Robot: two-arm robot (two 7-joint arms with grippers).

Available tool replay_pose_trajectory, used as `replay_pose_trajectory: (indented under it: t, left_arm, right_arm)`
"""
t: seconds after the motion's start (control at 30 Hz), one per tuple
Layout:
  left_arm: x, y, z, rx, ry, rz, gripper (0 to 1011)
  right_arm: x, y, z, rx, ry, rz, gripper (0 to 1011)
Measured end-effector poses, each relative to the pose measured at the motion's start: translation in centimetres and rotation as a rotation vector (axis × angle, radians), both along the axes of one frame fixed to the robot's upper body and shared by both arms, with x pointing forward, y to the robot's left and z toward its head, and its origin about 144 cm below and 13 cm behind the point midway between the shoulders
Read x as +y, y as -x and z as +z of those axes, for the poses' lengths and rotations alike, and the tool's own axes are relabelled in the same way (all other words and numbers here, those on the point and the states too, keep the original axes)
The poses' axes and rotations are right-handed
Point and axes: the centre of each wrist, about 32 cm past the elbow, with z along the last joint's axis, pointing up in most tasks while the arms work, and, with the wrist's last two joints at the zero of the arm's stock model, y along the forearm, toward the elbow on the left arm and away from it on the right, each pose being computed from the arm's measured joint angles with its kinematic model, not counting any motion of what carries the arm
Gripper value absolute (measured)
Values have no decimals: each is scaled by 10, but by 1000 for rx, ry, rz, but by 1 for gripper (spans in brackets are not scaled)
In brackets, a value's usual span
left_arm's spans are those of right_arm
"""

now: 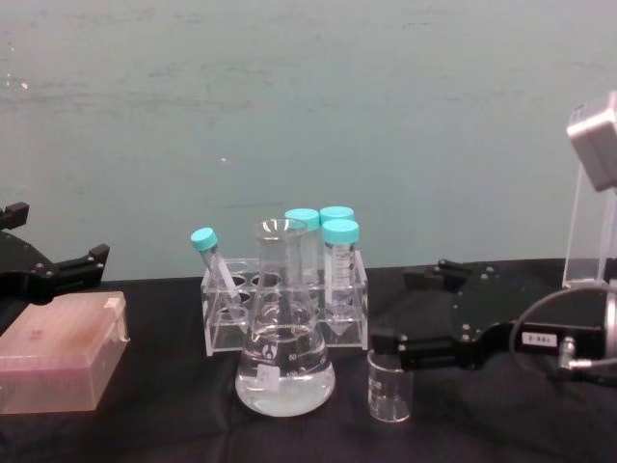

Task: Place the experimental apparatus aside using one hand.

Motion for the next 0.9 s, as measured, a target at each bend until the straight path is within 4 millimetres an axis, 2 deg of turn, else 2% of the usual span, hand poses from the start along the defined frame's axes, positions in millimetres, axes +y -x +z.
replay_pose_trajectory:
  t: [0.9]
  left_arm:
    - [0,0,0,0,0,0,1000]
  right_arm:
    - [5,-16,-11,60,37,35,1003]
